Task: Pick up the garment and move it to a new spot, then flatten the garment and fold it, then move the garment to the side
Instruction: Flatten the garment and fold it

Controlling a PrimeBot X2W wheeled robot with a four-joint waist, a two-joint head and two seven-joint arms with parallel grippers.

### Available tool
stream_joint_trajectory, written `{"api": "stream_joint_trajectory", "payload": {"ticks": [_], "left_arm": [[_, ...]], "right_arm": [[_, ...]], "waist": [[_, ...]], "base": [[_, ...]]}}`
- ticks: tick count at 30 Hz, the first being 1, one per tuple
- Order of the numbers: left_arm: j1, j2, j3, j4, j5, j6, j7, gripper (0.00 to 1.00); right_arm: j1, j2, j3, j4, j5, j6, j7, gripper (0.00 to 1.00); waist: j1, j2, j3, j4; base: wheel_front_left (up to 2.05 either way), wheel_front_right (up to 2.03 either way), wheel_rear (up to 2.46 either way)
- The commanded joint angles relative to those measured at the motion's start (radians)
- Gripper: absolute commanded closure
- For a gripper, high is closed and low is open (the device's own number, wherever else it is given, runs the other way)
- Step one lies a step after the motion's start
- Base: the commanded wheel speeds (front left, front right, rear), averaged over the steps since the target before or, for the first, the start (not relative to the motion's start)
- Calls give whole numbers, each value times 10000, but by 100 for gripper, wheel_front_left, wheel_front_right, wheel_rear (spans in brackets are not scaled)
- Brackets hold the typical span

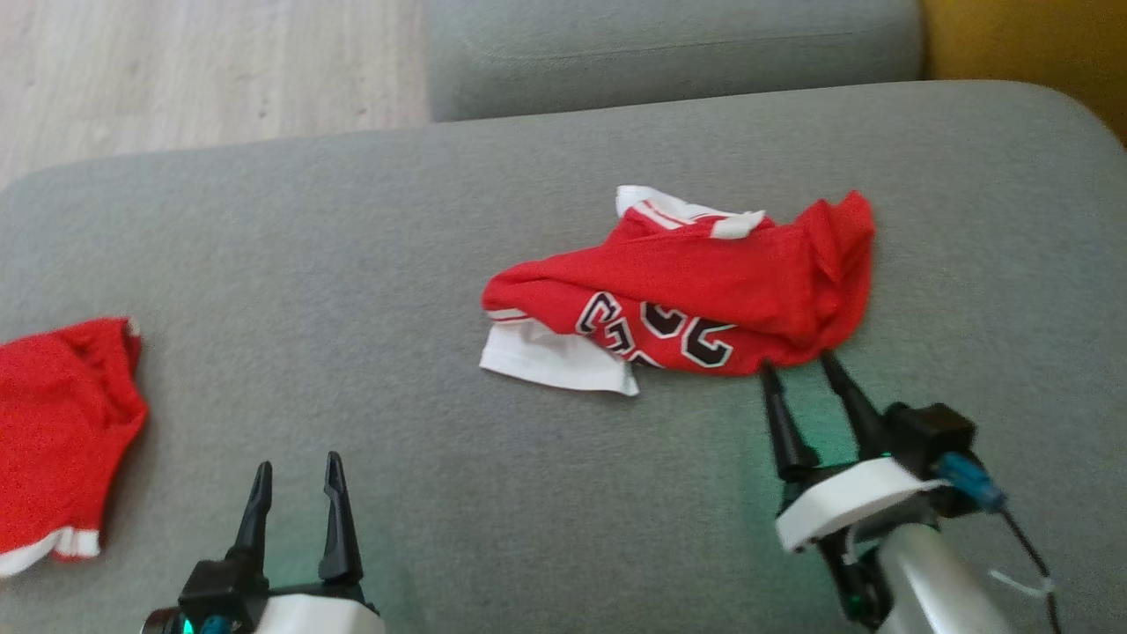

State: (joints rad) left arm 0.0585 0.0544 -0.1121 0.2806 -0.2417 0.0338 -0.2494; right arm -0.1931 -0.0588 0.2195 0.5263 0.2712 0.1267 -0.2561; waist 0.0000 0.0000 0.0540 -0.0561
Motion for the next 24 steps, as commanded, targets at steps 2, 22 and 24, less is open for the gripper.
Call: {"api": "stream_joint_trajectory", "payload": {"ticks": [2, 22, 24], "left_arm": [[-443, -15, 354, -297, 113, -118, -123, 0], [-1241, -40, -1817, -189, -770, 131, -124, 0], [-1313, -40, -1928, -222, -854, 174, -124, 0]], "right_arm": [[-550, 82, 761, -417, 26, 40, -57, 0], [-3526, 44, 3199, 3315, 547, 40, 848, 0], [-3619, 46, 3064, 3790, 278, 40, 882, 0]], "waist": [[0, 0, 253, 420], [0, 0, 1793, 3982], [0, 0, 1885, 4066]], "base": [[0, 0, 0], [0, 0, 0], [0, 0, 0]]}}
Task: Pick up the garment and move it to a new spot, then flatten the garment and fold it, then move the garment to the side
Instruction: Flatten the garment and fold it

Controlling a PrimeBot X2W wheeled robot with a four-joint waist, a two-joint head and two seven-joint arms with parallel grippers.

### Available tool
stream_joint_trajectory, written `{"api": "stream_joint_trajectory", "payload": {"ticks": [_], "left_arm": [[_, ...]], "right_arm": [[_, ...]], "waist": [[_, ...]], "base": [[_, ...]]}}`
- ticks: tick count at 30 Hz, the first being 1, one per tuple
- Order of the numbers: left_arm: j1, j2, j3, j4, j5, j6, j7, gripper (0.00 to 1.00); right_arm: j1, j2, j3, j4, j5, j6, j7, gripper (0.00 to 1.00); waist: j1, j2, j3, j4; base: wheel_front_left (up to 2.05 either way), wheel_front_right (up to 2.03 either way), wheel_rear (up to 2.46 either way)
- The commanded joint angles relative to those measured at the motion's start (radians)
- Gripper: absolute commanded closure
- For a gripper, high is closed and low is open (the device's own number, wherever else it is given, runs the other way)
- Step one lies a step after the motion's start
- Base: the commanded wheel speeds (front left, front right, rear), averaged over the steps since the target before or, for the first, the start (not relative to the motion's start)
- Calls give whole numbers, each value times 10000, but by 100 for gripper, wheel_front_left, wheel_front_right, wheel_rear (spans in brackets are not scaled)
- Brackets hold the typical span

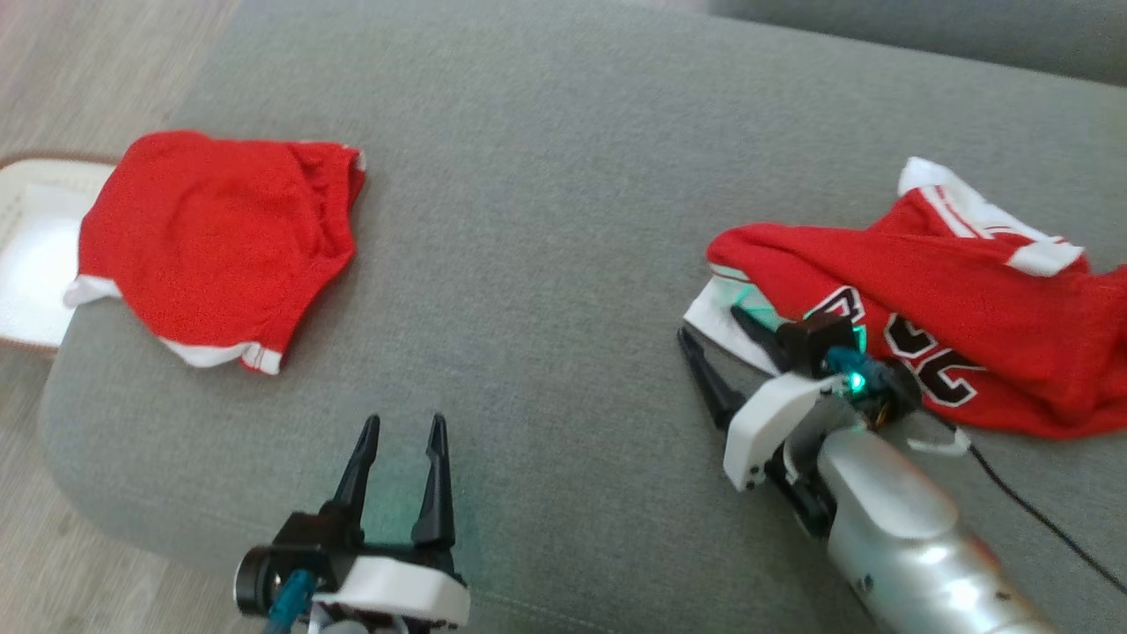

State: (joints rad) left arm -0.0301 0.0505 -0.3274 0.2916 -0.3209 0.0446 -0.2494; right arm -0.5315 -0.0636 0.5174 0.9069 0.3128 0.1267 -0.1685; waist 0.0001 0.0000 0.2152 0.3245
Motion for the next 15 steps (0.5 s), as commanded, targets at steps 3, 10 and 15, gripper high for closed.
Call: {"api": "stream_joint_trajectory", "payload": {"ticks": [3, 10, 15], "left_arm": [[-536, -2, 23, -380, -172, 155, -124, 0], [-611, -2, -167, -358, -285, 259, -124, 0], [-578, -2, -261, -261, -350, 181, -124, 0]], "right_arm": [[-317, 101, -106, 598, -442, 40, 80, 0], [-456, 123, -121, 744, -337, 40, -428, 100], [-1038, 129, 116, -202, 128, 40, -829, 100]], "waist": [[-1, 0, 375, 310], [-1, 0, 307, 230], [-1, 0, 24, 420]], "base": [[0, 0, 0], [0, 0, 0], [0, 0, 0]]}}
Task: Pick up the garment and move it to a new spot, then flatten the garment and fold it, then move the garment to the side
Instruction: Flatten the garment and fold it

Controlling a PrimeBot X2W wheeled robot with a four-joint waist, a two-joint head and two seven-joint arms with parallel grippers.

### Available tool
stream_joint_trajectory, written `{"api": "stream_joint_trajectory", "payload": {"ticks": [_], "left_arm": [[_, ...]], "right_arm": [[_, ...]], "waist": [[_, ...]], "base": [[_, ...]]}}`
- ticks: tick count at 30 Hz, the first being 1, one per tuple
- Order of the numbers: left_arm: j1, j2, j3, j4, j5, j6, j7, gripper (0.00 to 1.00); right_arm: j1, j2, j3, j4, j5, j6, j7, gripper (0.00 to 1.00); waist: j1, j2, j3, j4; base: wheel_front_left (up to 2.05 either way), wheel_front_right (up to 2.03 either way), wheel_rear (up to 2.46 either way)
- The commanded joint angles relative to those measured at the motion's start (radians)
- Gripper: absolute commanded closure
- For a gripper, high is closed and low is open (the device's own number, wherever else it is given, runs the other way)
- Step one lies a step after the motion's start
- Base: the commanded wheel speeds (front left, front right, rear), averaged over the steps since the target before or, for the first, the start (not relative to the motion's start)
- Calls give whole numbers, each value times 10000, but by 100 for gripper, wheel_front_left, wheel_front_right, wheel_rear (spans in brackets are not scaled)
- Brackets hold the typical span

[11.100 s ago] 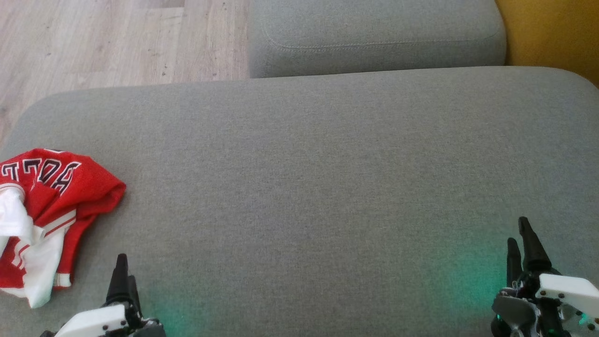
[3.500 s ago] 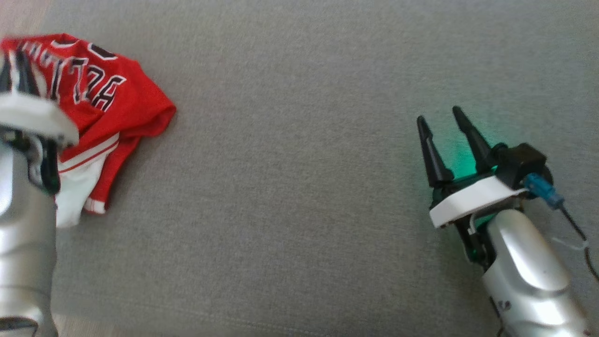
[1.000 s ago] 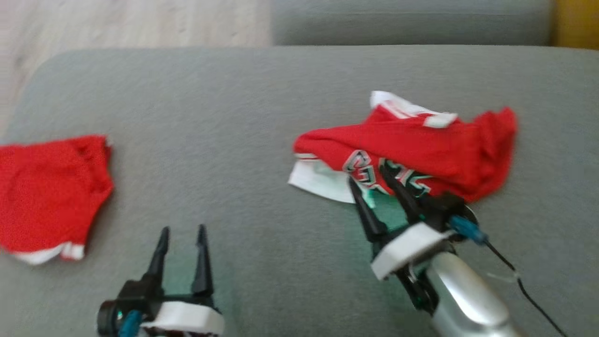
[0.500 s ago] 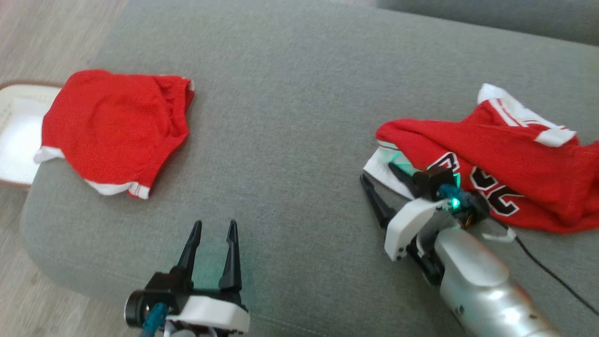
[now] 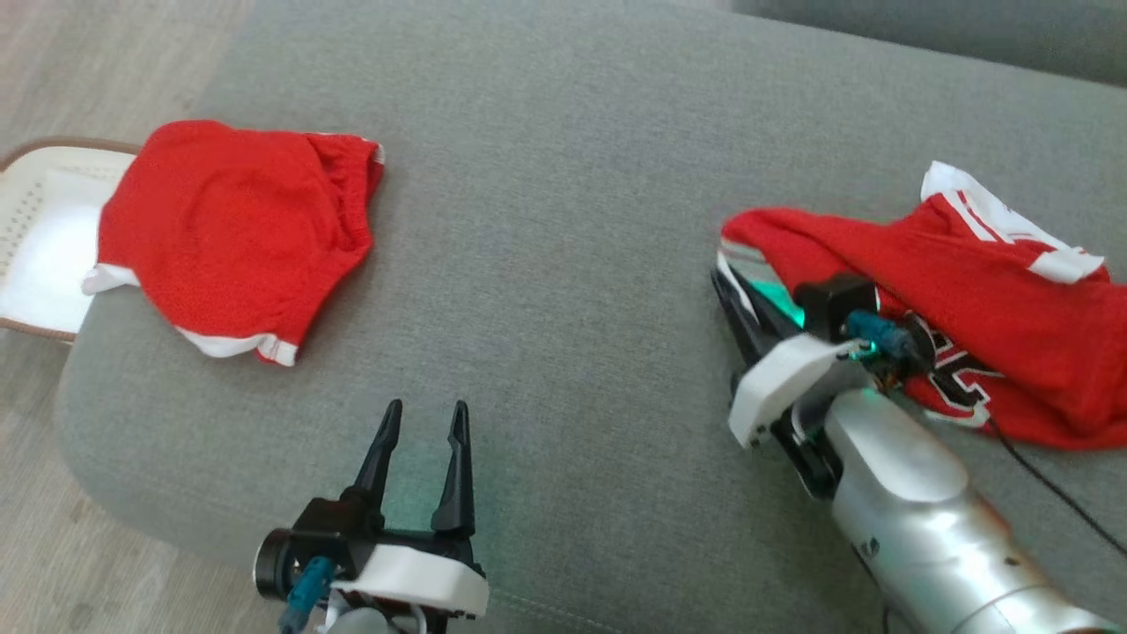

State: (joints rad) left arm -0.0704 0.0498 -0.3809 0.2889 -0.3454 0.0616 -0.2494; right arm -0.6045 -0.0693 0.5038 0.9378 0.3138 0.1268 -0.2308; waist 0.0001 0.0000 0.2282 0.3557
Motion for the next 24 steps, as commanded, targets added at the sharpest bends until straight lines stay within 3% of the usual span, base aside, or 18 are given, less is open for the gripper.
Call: {"api": "stream_joint_trajectory", "payload": {"ticks": [1, 7, 17, 24], "left_arm": [[-156, 5, 258, -231, -113, -3, -124, 0], [90, 5, 249, -75, -129, -88, -124, 0], [678, 5, 684, 153, -54, -226, -124, 0], [827, 5, 885, 18, -126, -233, -124, 0]], "right_arm": [[-527, 187, 378, -815, 248, 39, -238, 100], [-2844, 169, 617, -2407, 916, 39, -301, 100], [-6087, -483, -677, -3390, 905, 39, -308, 100], [-5165, -1557, -828, -2901, 960, 39, -309, 100]], "waist": [[-1, 0, -172, 176], [-1, 0, -684, 750], [-1, 0, -1198, 1213], [-1, 0, -1118, 650]], "base": [[0, 0, 0], [0, 0, 0], [0, 0, 0], [0, 0, 0]]}}
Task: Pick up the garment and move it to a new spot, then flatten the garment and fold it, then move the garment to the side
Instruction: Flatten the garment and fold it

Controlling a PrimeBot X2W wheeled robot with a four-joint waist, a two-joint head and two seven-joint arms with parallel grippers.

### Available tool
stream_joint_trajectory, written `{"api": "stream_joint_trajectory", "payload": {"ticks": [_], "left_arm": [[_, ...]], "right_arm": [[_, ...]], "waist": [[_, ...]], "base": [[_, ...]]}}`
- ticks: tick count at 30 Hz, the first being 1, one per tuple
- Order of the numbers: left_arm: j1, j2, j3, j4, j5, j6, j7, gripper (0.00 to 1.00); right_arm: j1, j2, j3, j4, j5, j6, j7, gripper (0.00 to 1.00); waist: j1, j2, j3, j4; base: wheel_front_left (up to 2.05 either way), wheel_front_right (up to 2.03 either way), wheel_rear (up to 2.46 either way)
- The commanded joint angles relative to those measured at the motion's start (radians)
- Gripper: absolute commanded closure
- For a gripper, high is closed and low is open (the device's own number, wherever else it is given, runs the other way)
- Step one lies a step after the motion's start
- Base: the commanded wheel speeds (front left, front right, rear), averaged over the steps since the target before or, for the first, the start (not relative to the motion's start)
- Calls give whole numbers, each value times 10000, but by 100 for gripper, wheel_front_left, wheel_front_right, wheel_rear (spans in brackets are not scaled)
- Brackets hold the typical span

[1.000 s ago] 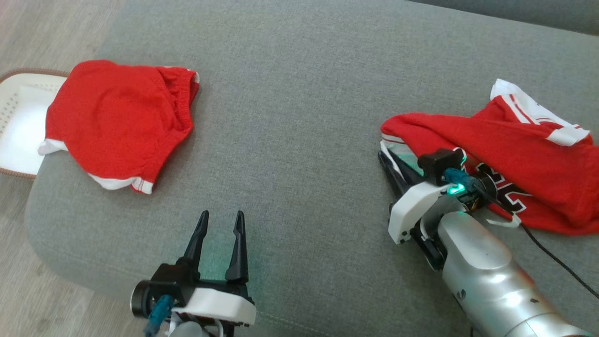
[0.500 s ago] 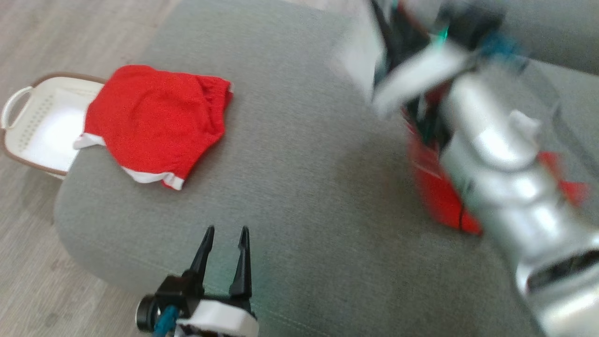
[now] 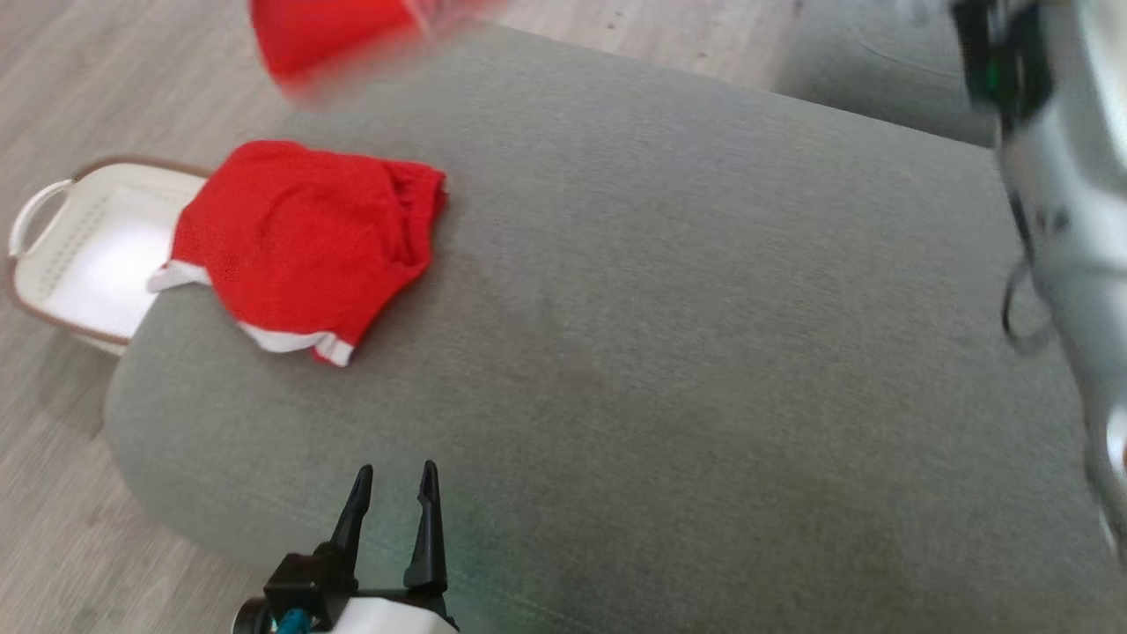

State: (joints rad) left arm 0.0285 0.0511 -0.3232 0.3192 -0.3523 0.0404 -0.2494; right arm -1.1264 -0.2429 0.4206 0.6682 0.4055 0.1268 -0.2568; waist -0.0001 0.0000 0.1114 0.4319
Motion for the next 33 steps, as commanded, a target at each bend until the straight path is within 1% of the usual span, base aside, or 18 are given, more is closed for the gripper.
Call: {"api": "stream_joint_trajectory", "payload": {"ticks": [1, 6, 9, 12, 16, 21, 26, 29, 30, 32, 33], "left_arm": [[-177, -9, 326, -311, -63, -16, -124, 0], [-291, -9, 325, -341, -49, -49, -124, 0], [-337, -9, 302, -331, -5, -79, -124, 0], [-393, -9, 338, -310, 29, -102, -124, 0], [-470, -9, 332, -206, 154, -201, -124, 0], [-552, -9, 250, -54, 173, -295, -124, 0], [-575, -9, 75, 65, 150, -347, -124, 0], [-595, -9, -14, 152, 135, -350, -124, 0], [-595, -9, -14, 152, 135, -350, -124, 0], [-631, -9, -61, 157, 103, -342, -124, 0], [-682, -9, -120, 133, 77, -321, -124, 0]], "right_arm": [[452, 9, 38, -121, 120, 39, -48, 100], [3219, -840, -192, 260, 712, 39, -48, 100], [5143, -1099, -694, 542, 1076, 39, -48, 100], [6614, -1181, -1444, 612, 1167, 39, -49, 100], [7597, -1133, -2433, 460, 870, 39, -49, 100], [7724, -987, -3112, 203, 359, 39, -49, 100], [6950, -996, -3095, 150, -116, 39, -49, 100], [6099, -1209, -2903, 354, -492, 39, -21, 100], [6099, -1209, -2903, 354, -492, 39, -21, 100], [5441, -1429, -2813, 548, -793, 39, 74, 100], [4800, -1673, -2812, 826, -1052, 39, 179, 100]], "waist": [[1, 0, 87, -236], [1, 0, 187, -825], [1, 0, 213, -1182], [1, 0, 190, -1532], [1, 0, 142, -1963], [1, 0, 96, -2207], [1, 0, 124, -2088], [1, 0, 201, -1850], [1, 0, 201, -1850], [1, 0, 295, -1642], [1, 0, 393, -1415]], "base": [[0, 0, 0], [0, 0, 0], [0, 0, 0], [0, 0, 0], [0, 0, 0], [0, 0, 0], [0, 0, 0], [0, 0, 0], [0, 0, 0], [0, 0, 0], [0, 0, 0]]}}
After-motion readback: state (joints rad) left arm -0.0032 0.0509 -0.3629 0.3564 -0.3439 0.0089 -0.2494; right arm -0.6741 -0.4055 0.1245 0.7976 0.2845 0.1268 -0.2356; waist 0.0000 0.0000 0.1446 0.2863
